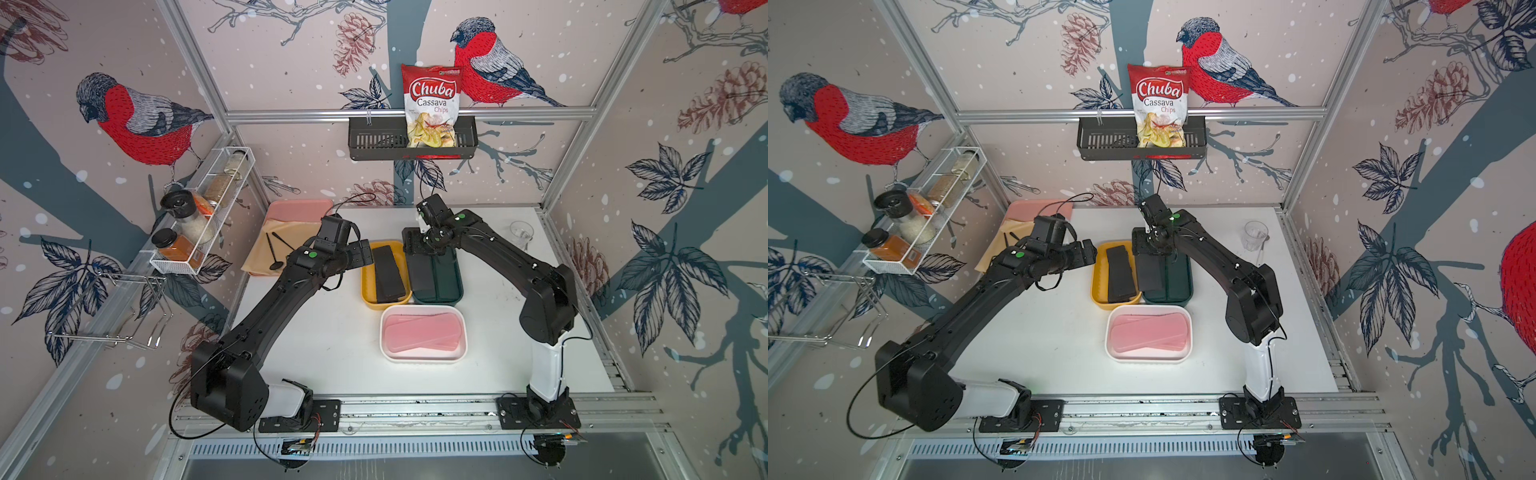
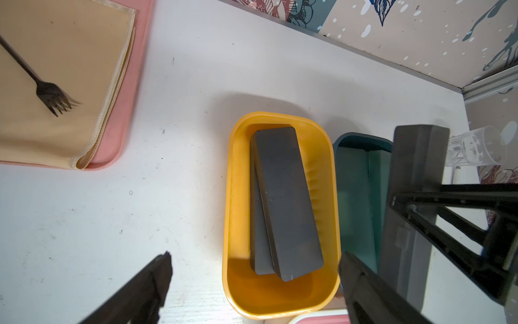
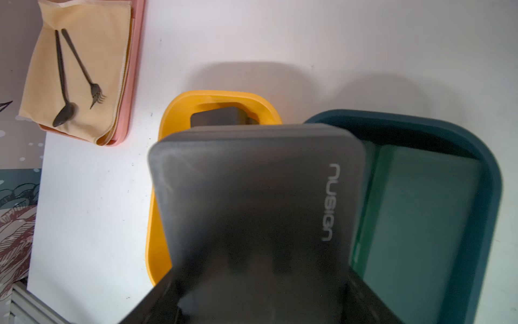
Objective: Place the pencil cases by color into the storage box
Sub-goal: Place the pencil case at the storage box.
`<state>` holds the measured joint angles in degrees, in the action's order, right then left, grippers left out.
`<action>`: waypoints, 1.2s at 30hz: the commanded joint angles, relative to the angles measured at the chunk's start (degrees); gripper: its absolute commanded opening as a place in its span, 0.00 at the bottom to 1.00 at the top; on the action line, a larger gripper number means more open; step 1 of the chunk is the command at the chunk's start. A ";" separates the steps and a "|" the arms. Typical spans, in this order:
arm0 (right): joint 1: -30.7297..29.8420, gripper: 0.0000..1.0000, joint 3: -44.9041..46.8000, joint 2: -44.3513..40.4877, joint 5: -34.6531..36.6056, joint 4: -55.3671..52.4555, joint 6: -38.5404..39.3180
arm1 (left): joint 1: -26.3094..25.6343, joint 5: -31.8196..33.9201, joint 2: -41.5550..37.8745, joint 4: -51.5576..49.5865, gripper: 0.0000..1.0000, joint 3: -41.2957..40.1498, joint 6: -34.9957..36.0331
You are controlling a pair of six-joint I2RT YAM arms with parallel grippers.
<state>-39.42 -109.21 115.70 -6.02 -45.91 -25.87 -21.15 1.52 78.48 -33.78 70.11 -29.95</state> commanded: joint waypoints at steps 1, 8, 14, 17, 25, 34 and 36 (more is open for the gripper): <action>-1.07 0.51 -3.50 2.40 -2.57 0.15 -0.97 | 0.71 -0.34 -0.67 -0.89 0.97 -0.22 0.82; -3.09 0.50 -11.34 8.46 -6.40 1.48 -1.53 | 1.83 -0.97 -1.31 -1.44 0.96 -0.59 1.29; -4.28 0.49 -14.02 11.24 -9.27 4.21 -2.91 | 2.51 -1.25 -1.66 -1.90 0.96 -0.67 1.85; -5.02 0.49 -14.09 12.11 -10.75 6.27 -3.80 | 2.79 -1.39 -1.74 -2.03 0.97 -0.67 2.09; -7.58 0.49 -16.03 15.29 -11.48 9.37 -4.92 | 3.30 -1.52 -2.10 -2.49 0.96 -0.67 2.59; -8.74 0.49 -18.32 18.90 -9.58 10.13 -4.99 | 4.09 -1.41 -3.85 -3.36 0.96 -1.54 3.34; -8.83 0.49 -18.32 19.29 -8.76 10.31 -4.91 | 4.35 -1.40 -4.36 -3.45 0.96 -1.87 3.52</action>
<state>-48.07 -126.96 134.54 -16.14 -37.76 -30.13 -17.19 0.05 74.83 -36.71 68.62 -27.70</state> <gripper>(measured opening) 0.734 0.964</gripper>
